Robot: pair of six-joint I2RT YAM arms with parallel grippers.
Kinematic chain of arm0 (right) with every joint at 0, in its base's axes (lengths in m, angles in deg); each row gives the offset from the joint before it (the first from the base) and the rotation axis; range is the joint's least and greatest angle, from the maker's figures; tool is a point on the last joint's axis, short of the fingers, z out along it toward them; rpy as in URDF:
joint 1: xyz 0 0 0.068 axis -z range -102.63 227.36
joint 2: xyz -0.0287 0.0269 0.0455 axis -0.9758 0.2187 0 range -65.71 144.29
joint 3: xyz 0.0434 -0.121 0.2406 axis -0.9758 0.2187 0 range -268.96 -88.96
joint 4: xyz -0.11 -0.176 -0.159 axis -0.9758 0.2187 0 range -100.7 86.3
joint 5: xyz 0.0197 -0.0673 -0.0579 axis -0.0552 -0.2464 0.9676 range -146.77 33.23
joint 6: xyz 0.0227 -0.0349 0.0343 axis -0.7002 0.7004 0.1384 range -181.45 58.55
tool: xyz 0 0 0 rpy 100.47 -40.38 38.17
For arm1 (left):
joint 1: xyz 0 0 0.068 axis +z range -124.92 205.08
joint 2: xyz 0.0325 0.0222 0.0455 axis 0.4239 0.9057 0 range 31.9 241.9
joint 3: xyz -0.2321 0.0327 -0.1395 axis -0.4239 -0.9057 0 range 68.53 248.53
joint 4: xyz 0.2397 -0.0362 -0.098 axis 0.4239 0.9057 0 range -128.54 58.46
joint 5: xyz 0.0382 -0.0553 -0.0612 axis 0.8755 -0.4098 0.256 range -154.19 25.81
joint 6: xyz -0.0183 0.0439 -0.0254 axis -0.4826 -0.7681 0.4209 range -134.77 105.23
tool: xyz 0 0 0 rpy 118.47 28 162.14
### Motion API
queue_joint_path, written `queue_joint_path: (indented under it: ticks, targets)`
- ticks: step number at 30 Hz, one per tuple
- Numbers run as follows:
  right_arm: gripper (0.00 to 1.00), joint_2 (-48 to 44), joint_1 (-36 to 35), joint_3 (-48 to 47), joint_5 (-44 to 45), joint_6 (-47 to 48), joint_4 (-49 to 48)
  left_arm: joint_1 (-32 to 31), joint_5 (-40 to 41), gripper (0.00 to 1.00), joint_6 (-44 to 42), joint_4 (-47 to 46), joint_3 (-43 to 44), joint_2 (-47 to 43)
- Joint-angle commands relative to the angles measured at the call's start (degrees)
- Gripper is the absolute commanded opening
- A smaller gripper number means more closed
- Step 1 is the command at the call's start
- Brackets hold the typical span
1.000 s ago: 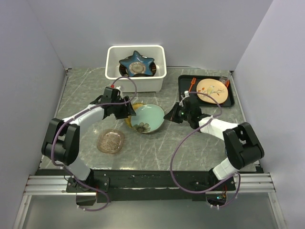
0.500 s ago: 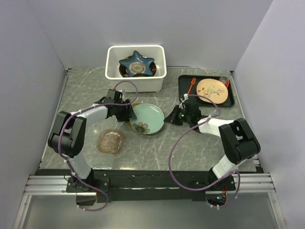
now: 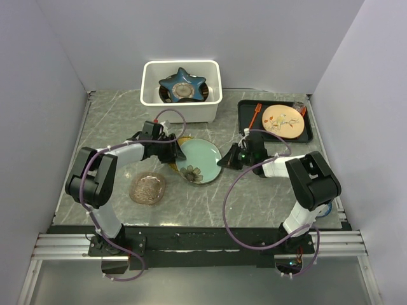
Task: Place the plates into the plastic bin on the countertop
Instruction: Pick up the plate at the center of the board.
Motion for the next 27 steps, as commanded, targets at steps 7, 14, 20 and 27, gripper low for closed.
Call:
queue_joint_path:
  ticks: [7,14,20,27]
  targets:
    - [0.03,1.91,0.57,0.18,-2.51,-1.37,-4.94,-0.29,-8.92,0.52,0.13,-9.47,-2.15,-1.19]
    - [0.03,2.88,0.57,0.26,-3.04,-1.55,-5.64,-1.78,-12.43,0.28,-0.92,-10.97,-1.63,-0.41]
    - [0.03,3.41,0.57,0.26,-3.39,-1.64,-5.73,-2.93,-11.56,0.01,-1.98,-8.95,-0.4,0.83]
    - [0.08,1.83,0.57,0.09,-3.48,-1.55,-5.03,-2.93,-7.69,0.01,-2.24,-6.75,0.22,-0.23]
